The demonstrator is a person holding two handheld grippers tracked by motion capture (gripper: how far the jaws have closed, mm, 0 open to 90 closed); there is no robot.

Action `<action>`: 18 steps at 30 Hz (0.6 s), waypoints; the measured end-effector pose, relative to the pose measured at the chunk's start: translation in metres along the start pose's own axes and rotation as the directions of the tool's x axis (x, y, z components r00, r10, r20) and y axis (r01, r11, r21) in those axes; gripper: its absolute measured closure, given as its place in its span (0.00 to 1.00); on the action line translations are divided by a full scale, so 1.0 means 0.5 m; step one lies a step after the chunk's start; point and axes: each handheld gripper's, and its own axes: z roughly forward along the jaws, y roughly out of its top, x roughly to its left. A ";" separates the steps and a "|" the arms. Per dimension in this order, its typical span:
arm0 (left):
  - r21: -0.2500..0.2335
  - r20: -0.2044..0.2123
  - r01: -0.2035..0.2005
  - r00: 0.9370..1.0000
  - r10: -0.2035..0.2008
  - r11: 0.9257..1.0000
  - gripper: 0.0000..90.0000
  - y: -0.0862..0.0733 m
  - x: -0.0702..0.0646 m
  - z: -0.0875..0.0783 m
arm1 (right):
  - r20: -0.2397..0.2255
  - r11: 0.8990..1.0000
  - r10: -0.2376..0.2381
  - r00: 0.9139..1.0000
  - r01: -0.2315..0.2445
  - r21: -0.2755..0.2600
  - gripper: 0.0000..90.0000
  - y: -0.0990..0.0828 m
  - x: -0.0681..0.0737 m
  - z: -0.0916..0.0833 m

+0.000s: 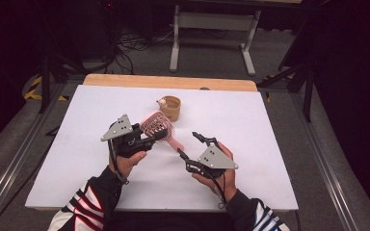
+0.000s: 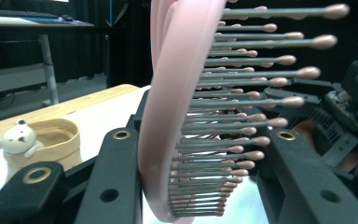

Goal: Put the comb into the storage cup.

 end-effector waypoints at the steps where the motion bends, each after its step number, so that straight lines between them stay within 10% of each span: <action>1: -0.001 -0.005 -0.005 1.000 0.005 1.000 0.70 0.000 0.002 -0.003 | 0.000 1.000 -0.003 1.000 0.003 -0.001 0.35 0.000 -0.004 -0.004; 18: 0.012 -0.048 -0.038 0.998 0.039 0.999 0.70 0.009 0.014 -0.030 | 0.078 1.000 0.009 0.997 -0.010 0.012 0.14 -0.024 -0.034 -0.028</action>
